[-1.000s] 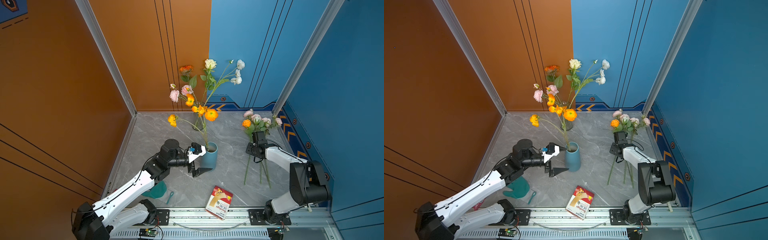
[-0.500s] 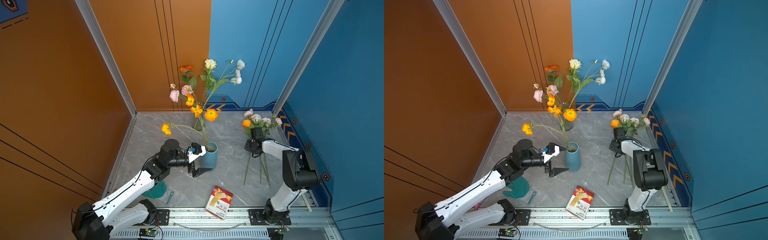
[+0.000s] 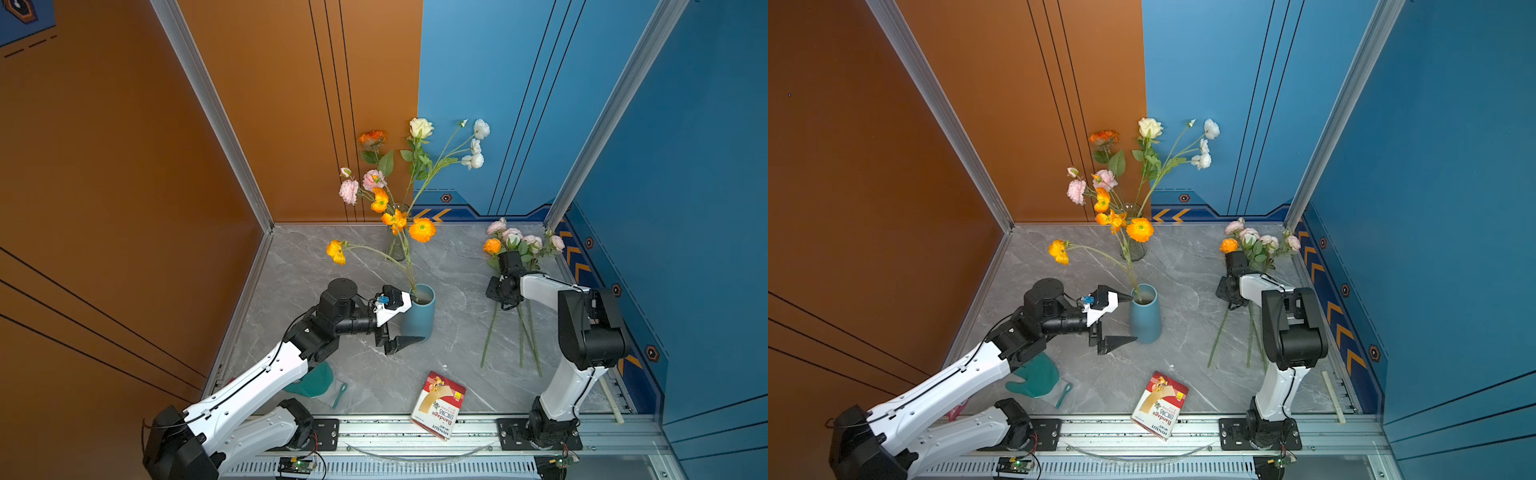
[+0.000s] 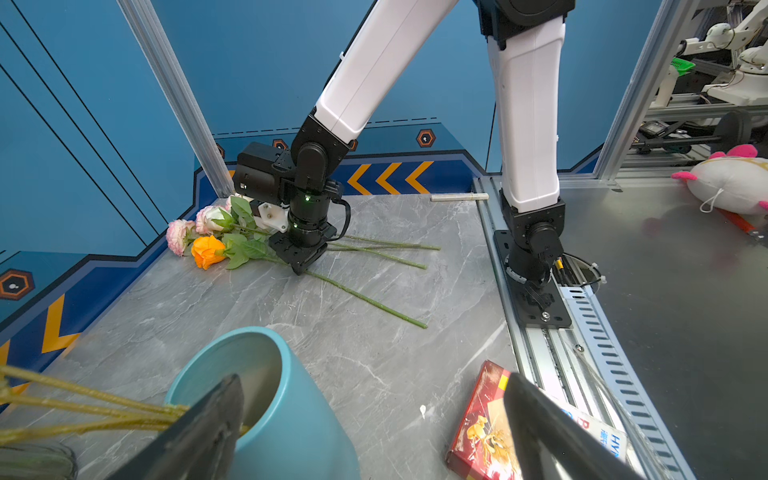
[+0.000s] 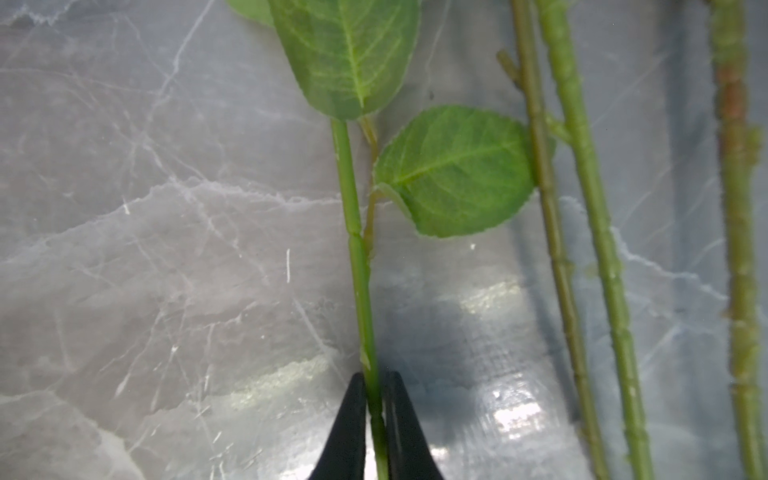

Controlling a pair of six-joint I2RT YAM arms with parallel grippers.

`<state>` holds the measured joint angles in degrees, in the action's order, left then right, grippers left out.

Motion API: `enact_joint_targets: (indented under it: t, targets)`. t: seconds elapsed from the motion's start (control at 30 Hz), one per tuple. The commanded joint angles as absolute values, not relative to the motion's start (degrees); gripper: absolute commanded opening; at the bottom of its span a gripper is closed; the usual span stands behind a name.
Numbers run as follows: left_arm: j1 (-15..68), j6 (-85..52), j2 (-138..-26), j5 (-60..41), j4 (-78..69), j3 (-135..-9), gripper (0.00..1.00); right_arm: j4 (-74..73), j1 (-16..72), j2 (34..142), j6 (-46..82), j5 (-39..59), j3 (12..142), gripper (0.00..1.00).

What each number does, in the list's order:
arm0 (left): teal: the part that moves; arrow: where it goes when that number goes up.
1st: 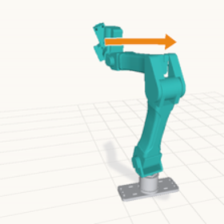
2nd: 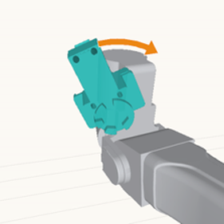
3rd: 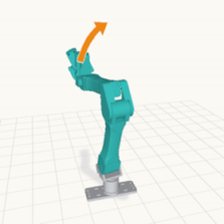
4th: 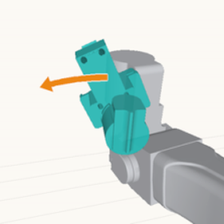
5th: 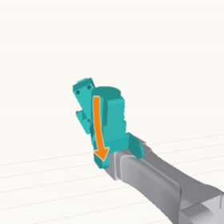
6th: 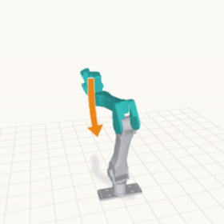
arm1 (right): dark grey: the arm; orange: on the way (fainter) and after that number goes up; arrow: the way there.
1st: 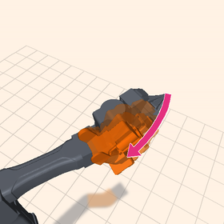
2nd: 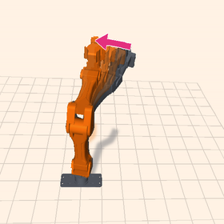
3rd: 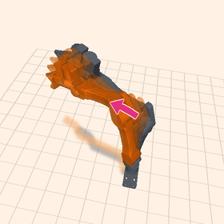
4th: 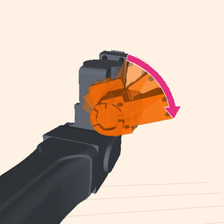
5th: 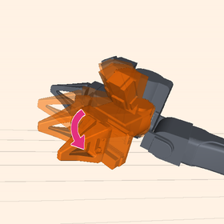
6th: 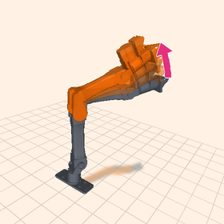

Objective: Arrange the flowers into the vase
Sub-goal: 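Move the right gripper to the loose roses and grasp an orange rose stem, then lift the orange rose upright and carry it over the teal vase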

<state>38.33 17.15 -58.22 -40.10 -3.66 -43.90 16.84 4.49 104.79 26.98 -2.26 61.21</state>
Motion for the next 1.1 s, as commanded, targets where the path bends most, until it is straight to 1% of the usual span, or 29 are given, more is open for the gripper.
enact_joint_targets:
  t: [0.0, 0.07, 0.13, 0.2, 0.33, 0.4, 0.63, 0.77, 0.93, 1.07]
  targets:
    - [38.50, 17.81, -57.22, -40.78, -4.62, -43.07, 0.98, 17.74, 4.76, 105.35, 26.06, 1.31, 60.68, 0.06]
    - [38.49, 17.76, -57.24, -40.80, -4.58, -43.11, 0.98, 15.13, 5.52, 103.81, 25.12, 3.49, 59.21, 0.02]
    - [38.44, 17.76, -57.22, -40.83, -4.59, -43.15, 0.98, 12.84, 6.72, 101.98, 24.46, 5.35, 57.57, 0.00]
    - [38.41, 17.76, -57.21, -40.85, -4.58, -43.08, 0.98, 11.76, 7.66, 100.52, 24.19, 6.99, 56.66, 0.00]
    - [38.31, 17.80, -57.02, -40.77, -4.60, -43.07, 0.98, 9.23, 8.09, 97.77, 23.64, 14.12, 55.08, 0.00]
    - [38.25, 17.82, -56.95, -40.79, -4.64, -43.07, 0.98, 8.31, 8.08, 95.83, 23.38, 16.11, 54.38, 0.00]
    - [37.92, 17.93, -56.95, -40.87, -4.58, -43.07, 0.98, 4.47, 7.90, 86.12, 27.56, 19.19, 51.74, 0.00]
    - [37.20, 18.11, -56.10, -40.78, -4.64, -42.98, 0.98, 1.06, 8.30, 79.11, 32.44, 16.58, 49.83, 0.00]
    - [34.48, 18.28, -54.31, -41.67, -4.61, -42.98, 0.98, -1.65, 11.34, 67.89, 36.93, 5.83, 48.85, 0.00]
    - [31.64, 18.24, -52.81, -43.69, -4.57, -43.07, 0.98, -0.70, 16.55, 62.74, 33.99, -3.10, 53.95, 0.00]
